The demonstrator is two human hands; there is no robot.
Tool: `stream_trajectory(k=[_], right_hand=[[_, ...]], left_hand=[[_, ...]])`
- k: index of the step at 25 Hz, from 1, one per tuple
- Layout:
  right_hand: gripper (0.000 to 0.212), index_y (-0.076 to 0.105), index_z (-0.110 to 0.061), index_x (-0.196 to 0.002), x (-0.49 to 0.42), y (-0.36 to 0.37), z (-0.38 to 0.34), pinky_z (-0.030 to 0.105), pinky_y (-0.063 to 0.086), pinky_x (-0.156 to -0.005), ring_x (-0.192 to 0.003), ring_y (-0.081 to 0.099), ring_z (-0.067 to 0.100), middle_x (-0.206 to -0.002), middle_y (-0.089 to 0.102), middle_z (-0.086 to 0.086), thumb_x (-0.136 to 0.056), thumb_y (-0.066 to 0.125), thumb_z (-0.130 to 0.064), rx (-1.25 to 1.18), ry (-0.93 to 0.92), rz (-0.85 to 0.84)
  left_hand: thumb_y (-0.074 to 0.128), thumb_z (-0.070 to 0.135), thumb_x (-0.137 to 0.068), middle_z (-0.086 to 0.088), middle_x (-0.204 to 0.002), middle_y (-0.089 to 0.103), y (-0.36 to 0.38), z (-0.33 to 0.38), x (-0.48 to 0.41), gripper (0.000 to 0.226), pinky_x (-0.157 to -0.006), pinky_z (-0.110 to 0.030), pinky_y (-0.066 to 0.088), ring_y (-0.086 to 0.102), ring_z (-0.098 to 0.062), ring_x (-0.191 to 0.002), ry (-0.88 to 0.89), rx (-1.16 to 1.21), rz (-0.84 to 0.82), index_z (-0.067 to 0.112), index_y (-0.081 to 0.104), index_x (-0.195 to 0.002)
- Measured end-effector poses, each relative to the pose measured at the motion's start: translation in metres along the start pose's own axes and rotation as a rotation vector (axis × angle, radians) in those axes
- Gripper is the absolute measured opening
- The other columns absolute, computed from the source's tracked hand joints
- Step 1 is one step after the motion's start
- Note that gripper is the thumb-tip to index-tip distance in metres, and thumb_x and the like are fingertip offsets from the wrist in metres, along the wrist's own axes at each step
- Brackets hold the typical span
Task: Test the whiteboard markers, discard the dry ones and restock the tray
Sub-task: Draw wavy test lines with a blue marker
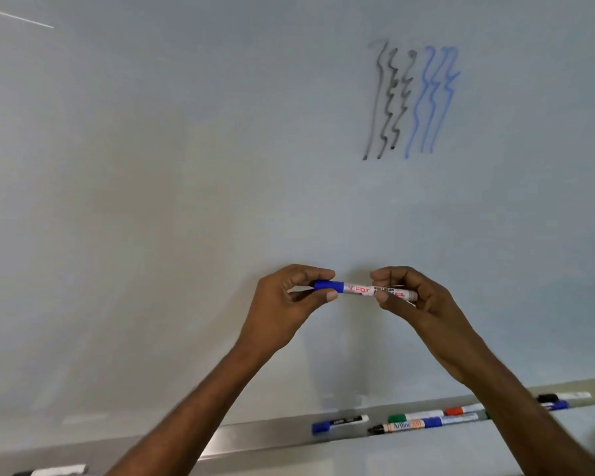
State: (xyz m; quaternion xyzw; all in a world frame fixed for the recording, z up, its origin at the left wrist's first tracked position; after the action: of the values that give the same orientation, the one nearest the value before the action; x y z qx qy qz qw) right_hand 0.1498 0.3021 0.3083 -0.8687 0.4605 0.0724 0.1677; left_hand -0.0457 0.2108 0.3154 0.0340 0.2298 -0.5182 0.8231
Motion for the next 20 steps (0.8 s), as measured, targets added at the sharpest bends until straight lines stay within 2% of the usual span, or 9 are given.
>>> stream_trajectory(k=[4,9,13,18,20], right_hand=[[0.026,0.075,-0.027,-0.112,0.002,0.016,0.047,0.026,0.053,-0.093,-0.104,0.067,0.01,-0.109,0.075,-0.01,-0.094,0.068,-0.01,0.094,0.089,-0.129],[0.023,0.076,-0.032,-0.107,0.014,0.046,0.113,0.013,0.048,-0.07,-0.082,0.065,0.002,-0.095,0.074,-0.02,-0.094,0.069,-0.014,0.231,0.152,-0.251],[0.021,0.077,-0.029,-0.105,0.023,0.079,0.152,0.006,0.044,-0.07,-0.083,0.064,-0.003,-0.092,0.074,-0.023,-0.093,0.071,-0.013,0.261,0.15,-0.296],[0.018,0.08,-0.026,-0.101,0.031,0.138,0.2,0.007,0.047,-0.066,-0.076,0.066,0.001,-0.09,0.076,-0.012,-0.088,0.076,-0.013,0.36,0.215,-0.364],[0.018,0.08,-0.025,-0.101,0.035,0.17,0.216,0.015,0.052,-0.073,-0.079,0.069,0.005,-0.095,0.078,-0.008,-0.087,0.077,-0.014,0.435,0.218,-0.418]], left_hand=[[0.084,0.012,-0.081,0.006,-0.1,0.077,-0.002,-0.046,0.026,0.024,-0.083,-0.017,0.056,0.072,-0.009,-0.095,-0.128,-0.035,0.051,0.016,0.08,-0.104],[0.081,0.019,-0.086,0.008,-0.099,0.077,-0.001,-0.109,0.07,0.017,-0.08,-0.015,0.055,0.071,-0.006,-0.095,-0.282,-0.159,0.053,0.018,0.081,-0.103],[0.08,0.02,-0.087,0.01,-0.1,0.078,-0.012,-0.157,0.108,0.017,-0.081,-0.012,0.054,0.07,-0.002,-0.097,-0.414,-0.148,0.115,0.019,0.081,-0.103],[0.083,0.02,-0.084,0.01,-0.097,0.079,-0.052,-0.217,0.153,0.021,-0.085,-0.015,0.054,0.073,-0.004,-0.093,-0.573,-0.085,0.228,0.018,0.08,-0.104],[0.082,0.021,-0.084,0.009,-0.097,0.079,-0.07,-0.24,0.171,0.021,-0.082,-0.014,0.053,0.073,-0.002,-0.09,-0.617,-0.132,0.236,0.018,0.08,-0.105]])
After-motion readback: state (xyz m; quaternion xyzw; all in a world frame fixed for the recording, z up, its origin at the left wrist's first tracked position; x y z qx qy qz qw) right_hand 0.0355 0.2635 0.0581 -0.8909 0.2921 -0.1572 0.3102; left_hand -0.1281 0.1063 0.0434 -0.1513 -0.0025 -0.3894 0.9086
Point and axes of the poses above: each hand's wrist, its own x-axis away from the middle knuckle, its own y-axis out of the palm, z = x × y, the point moved 10 cm from there along -x, towards the middle knuckle
